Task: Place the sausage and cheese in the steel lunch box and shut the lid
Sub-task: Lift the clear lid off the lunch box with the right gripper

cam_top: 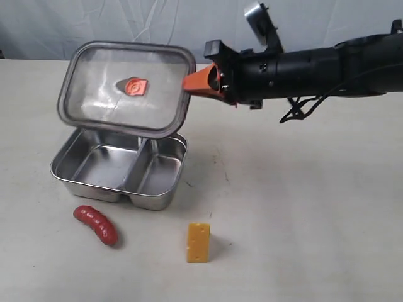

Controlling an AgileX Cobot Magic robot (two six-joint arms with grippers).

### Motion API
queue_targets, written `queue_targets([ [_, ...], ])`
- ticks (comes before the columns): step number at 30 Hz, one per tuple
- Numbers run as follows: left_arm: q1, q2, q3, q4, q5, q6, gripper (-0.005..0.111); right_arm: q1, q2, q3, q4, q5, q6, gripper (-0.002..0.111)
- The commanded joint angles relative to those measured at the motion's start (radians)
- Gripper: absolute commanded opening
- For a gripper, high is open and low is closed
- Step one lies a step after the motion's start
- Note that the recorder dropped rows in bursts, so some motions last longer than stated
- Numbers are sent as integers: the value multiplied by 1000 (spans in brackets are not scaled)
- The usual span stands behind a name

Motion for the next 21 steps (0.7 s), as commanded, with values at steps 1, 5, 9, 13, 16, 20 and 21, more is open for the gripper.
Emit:
queue_targets([
  [1, 2, -5, 4, 1, -10, 0, 0, -55, -127, -16, -107, -178, -22, -1],
  [5, 2, -5, 4, 1, -10, 0, 0, -72, -240, -43, -367, -337, -12, -1],
  [9, 2, -5, 4, 1, -10, 0, 0, -72, -344, -42, -634, -458, 32, -1],
  [13, 2, -5, 4, 1, -10, 0, 0, -72, -408, -42, -931, -430, 65, -1],
  [16, 2, -5, 4, 1, -10, 0, 0, -72, -421, -42, -1165, -360, 96, -1],
  [20, 2, -5, 4, 1, -10, 0, 0, -67, -419, -42, -1531, -230, 242, -1],
  [21, 2, -5, 4, 1, -10, 0, 0, -58, -419, -42, -1626, -196, 299, -1],
])
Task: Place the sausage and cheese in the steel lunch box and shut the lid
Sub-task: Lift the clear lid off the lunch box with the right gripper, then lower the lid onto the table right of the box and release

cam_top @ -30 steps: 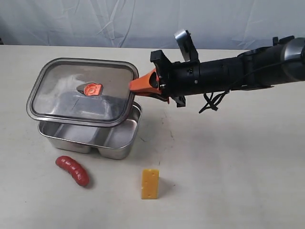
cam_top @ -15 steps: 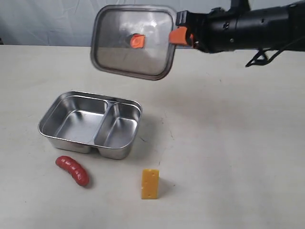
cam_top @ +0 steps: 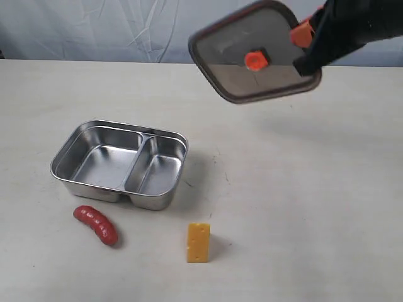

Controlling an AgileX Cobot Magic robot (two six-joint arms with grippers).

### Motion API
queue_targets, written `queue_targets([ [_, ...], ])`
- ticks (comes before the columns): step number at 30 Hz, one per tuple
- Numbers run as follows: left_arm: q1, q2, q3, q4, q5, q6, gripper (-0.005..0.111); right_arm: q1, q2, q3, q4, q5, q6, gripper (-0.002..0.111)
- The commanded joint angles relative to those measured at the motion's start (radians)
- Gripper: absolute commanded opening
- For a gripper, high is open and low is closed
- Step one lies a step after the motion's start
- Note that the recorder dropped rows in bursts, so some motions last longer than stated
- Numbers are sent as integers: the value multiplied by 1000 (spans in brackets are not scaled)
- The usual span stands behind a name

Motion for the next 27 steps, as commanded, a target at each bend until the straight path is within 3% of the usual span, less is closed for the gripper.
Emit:
queue_targets([
  [1, 2, -5, 4, 1, -10, 0, 0, 21, -5, -3, -447, 145, 221, -1],
  [7, 2, -5, 4, 1, -10, 0, 0, 102, -5, -3, -766, 234, 455, -1],
  [27, 2, -5, 4, 1, -10, 0, 0, 474, 204, 40, -772, 310, 657, -1],
])
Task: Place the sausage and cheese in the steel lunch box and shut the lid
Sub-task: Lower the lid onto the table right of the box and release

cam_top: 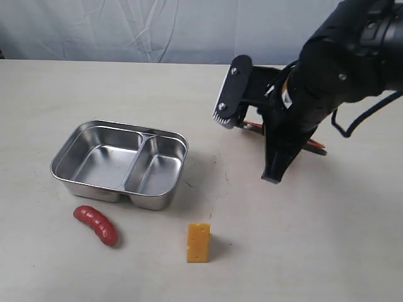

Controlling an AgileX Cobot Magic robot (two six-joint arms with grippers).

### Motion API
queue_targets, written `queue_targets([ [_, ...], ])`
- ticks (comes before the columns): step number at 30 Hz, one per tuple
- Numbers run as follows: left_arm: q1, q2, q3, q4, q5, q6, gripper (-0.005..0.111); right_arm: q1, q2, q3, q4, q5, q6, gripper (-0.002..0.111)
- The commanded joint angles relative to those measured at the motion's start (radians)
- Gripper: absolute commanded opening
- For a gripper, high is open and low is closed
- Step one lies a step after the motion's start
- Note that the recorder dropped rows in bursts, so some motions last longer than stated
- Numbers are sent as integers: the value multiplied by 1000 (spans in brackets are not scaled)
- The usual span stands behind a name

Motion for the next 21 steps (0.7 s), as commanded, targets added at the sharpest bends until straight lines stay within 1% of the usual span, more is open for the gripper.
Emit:
queue_targets([
  [1, 2, -5, 4, 1, -10, 0, 0, 66, 40, 9, 29, 7, 42, -1],
  [7, 2, -5, 4, 1, -10, 0, 0, 131, 101, 9, 123, -7, 42, -1],
  [14, 2, -5, 4, 1, -10, 0, 0, 139, 183, 9, 231, -7, 42, 0],
  [16, 2, -5, 4, 1, -10, 0, 0, 139, 192, 9, 250, -14, 42, 6],
  [18, 2, -5, 4, 1, -10, 0, 0, 139, 194, 9, 256, -27, 42, 22],
  [20, 2, -5, 4, 1, -10, 0, 0, 139, 194, 9, 257, -39, 42, 34],
  [21, 2, -5, 4, 1, -10, 0, 0, 139, 194, 9, 257, -41, 42, 38],
])
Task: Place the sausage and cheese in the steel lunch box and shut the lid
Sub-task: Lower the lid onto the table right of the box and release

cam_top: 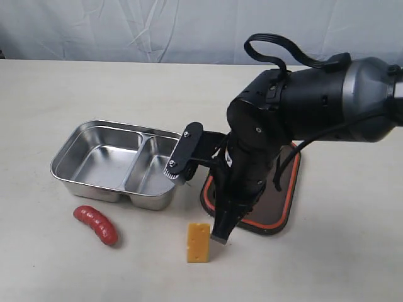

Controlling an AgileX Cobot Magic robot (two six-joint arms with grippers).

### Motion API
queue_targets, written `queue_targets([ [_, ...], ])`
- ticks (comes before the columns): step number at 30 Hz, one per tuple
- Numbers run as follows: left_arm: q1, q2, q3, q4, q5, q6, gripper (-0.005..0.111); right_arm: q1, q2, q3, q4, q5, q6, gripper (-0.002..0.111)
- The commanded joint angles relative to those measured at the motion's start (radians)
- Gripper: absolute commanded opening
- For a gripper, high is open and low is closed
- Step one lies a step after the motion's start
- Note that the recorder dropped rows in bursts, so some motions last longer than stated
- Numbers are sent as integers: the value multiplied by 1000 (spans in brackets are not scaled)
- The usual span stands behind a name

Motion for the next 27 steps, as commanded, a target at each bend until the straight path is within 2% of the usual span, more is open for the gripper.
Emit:
queue_targets([
  [1, 2, -5, 4, 1, -10, 0, 0, 0, 0, 3, 9, -25, 2, 40],
  [7, 2, -5, 4, 1, -10, 0, 0, 0, -53, 3, 9, -11, 127, 40],
  [10, 2, -5, 4, 1, -10, 0, 0, 0, -127, 3, 18, -5, 155, 35],
  [13, 2, -5, 4, 1, -10, 0, 0, 0, -210, 3, 69, -11, 155, 22],
  [16, 2, -5, 4, 1, -10, 0, 0, 0, -301, 3, 135, -13, 155, 1],
  [27, 2, -5, 4, 1, -10, 0, 0, 1, -582, 117, 348, -77, 159, -1],
])
